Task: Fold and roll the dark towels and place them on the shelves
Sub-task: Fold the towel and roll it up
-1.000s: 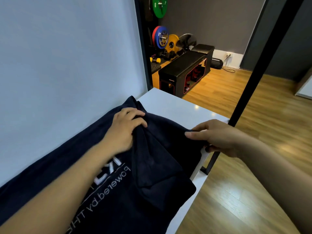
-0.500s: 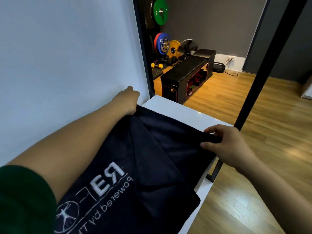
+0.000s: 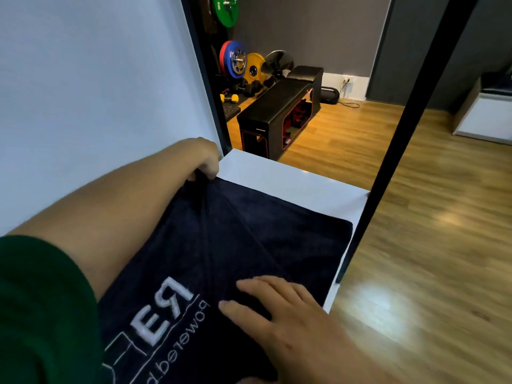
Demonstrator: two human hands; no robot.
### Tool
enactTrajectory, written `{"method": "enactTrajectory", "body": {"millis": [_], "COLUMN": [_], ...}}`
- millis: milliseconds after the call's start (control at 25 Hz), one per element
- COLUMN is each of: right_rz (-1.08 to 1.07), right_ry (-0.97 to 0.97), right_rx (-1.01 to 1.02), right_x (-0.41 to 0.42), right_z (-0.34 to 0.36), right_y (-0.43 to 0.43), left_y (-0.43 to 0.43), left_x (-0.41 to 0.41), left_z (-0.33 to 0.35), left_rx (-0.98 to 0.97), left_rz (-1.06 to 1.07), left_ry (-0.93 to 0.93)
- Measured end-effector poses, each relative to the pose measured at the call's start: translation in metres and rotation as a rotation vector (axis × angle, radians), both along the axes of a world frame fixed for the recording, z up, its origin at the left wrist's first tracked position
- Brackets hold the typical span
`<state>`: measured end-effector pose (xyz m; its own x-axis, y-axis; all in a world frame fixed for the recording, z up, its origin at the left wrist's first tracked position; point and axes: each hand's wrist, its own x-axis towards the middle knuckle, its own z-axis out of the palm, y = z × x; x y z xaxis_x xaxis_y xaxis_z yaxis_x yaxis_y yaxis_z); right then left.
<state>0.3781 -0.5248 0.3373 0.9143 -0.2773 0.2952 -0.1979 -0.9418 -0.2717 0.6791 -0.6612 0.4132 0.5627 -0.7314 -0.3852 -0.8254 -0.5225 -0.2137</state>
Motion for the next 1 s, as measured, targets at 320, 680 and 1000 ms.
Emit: {"method": "enactTrajectory", "body": {"millis": [320, 680, 1000], "right_rz": [-0.680, -0.751, -0.305], "right_ry": [-0.481, -0.243, -0.357], "right_rx": [0.773, 1.153, 0.988], "right_x": [-0.006, -0.025, 0.000], "right_z": [0.004, 0.017, 0.067], "right_y": [-0.058, -0.114, -0.078], "left_y": [0.012, 0.025, 0.027], "left_x": [0.028, 0.032, 0.041], "left_z": [-0.028, -0.013, -0.018], "left_rx": [-0.447, -0.122, -0.119], "left_rz": [0.139, -0.452, -0.620], "left_ry": [0.345, 0.355, 0.274]}}
